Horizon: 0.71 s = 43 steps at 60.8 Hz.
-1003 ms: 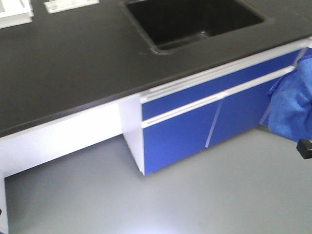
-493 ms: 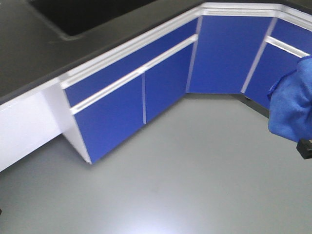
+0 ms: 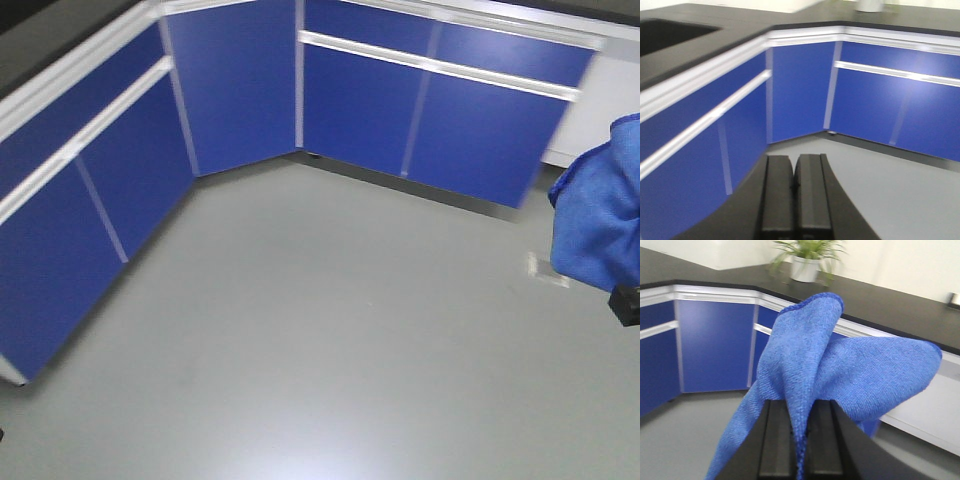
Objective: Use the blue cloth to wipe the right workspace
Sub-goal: 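Drive the base to the other counter holding the cloth in the right gripper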
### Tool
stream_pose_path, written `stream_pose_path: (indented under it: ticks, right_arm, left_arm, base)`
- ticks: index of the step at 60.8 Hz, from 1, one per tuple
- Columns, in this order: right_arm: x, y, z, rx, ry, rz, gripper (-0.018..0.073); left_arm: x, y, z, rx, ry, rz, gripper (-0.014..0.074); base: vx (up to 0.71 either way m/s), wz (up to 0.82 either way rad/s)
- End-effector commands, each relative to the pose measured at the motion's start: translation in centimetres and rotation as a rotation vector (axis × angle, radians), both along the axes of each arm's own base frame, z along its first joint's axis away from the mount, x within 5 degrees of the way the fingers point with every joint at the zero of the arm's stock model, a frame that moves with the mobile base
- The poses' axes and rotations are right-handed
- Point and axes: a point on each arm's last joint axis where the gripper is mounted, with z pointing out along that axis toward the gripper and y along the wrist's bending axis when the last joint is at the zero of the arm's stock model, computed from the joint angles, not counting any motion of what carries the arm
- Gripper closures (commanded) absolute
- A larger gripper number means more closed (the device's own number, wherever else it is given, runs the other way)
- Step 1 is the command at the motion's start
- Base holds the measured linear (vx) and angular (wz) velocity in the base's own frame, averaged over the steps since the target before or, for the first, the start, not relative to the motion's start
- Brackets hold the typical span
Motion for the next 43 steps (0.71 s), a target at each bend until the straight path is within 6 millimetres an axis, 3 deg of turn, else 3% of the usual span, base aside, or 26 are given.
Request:
stream_pose_path:
  ticks: [1,20,43]
  right_arm:
    - [0.26,-0.26,1.64,0.000,-0.104,-0.029,0.0563]
    - [0.26,-0.26,1.64,0.000,-0.104,-0.029,0.0563]
    - [0.26,-0.26,1.64,0.000,-0.104,-0.029,0.0563]
  left_arm:
    - [0.11,-0.14,-0.18,-0.009,-0.069,-0.015,0.0602]
    - [0.11,-0.14,-0.18,-0.009,-0.069,-0.015,0.0602]
    - [0.11,-0.14,-0.18,-0.009,-0.069,-0.015,0.0602]
  base:
    - [-0.16,-0.71]
    - [-0.14,-0.59]
    - [-0.08,-0.36]
